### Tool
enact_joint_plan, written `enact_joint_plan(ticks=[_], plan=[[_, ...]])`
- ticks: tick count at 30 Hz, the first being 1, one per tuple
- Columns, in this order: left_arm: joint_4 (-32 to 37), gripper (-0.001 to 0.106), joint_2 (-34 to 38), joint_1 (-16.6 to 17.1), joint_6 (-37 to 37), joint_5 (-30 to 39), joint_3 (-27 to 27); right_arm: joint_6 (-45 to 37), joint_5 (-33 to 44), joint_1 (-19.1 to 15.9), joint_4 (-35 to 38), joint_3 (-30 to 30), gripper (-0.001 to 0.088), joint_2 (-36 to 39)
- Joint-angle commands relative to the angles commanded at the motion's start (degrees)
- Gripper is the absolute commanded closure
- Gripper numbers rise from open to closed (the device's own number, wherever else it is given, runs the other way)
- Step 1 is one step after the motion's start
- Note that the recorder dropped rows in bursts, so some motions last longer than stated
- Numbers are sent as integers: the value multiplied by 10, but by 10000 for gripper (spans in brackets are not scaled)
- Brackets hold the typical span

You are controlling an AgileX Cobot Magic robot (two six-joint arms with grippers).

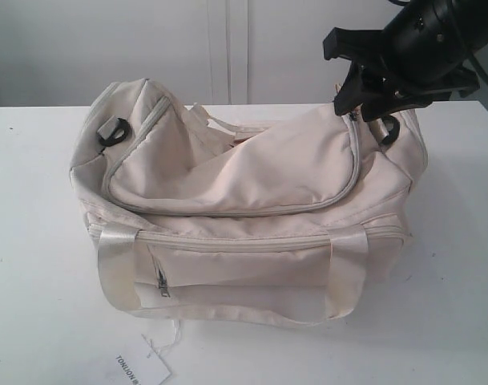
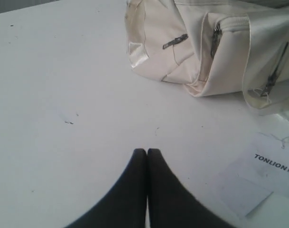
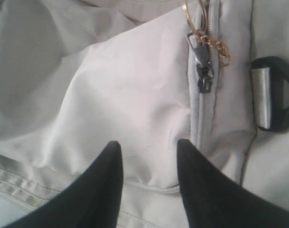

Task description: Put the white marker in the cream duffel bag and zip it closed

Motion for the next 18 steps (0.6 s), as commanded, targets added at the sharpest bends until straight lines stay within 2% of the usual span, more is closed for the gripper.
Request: enact_joint_plan(ticks=[13, 18], plan=[[16, 1053, 0, 1, -1, -5, 10, 0, -1, 0, 0, 0, 503, 0], [77, 1053, 0, 1, -72, -7, 13, 0, -3, 0, 0, 0, 503, 0]])
